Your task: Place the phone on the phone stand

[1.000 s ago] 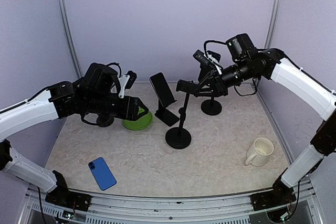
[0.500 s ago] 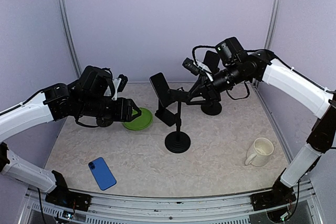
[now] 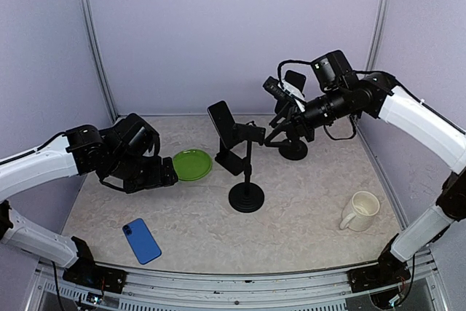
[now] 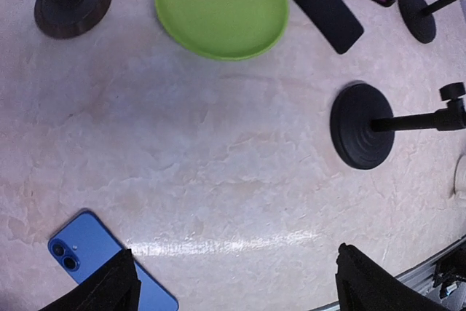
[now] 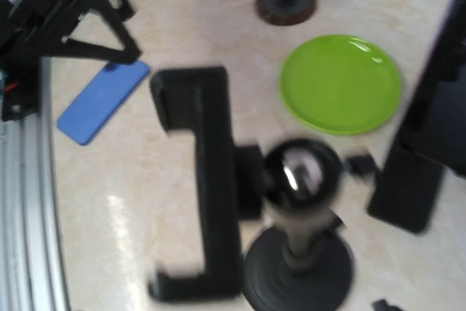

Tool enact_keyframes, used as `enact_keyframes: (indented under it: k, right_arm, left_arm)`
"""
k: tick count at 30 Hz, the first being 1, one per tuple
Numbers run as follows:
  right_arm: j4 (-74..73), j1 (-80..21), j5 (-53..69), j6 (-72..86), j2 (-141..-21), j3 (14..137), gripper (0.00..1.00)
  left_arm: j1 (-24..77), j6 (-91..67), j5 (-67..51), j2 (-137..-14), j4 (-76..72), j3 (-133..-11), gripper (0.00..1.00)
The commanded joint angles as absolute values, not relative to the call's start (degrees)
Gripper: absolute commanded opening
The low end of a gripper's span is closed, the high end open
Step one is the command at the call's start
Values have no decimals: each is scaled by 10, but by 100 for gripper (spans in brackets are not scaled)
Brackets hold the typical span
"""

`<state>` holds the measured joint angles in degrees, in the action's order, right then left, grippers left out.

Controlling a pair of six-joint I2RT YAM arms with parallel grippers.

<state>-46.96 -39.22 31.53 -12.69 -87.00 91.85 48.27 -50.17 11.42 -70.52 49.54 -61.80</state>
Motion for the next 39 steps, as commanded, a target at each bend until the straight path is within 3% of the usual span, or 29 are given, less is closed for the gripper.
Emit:
enact_keyframes:
  k: [1, 5, 9, 15, 39]
  right_arm:
    - [-423, -396, 219, -60, -795, 838, 88]
    - [-367, -396, 160, -2, -718, 712, 100]
    - [-315, -396, 81, 106, -650, 606, 100]
    - [-272, -396, 119, 163, -616, 507, 100]
    - [-221, -396, 198, 118, -670, 486, 98]
  left_arm:
    - [471, -587, 104, -682, 542, -570, 92]
    - [466, -642, 64, -662, 538, -512, 92]
    - [462, -684, 29, -647, 525, -460, 92]
    - [422, -696, -6, -653, 507, -407, 92]
    - [320, -664, -23, -795, 506, -410, 89]
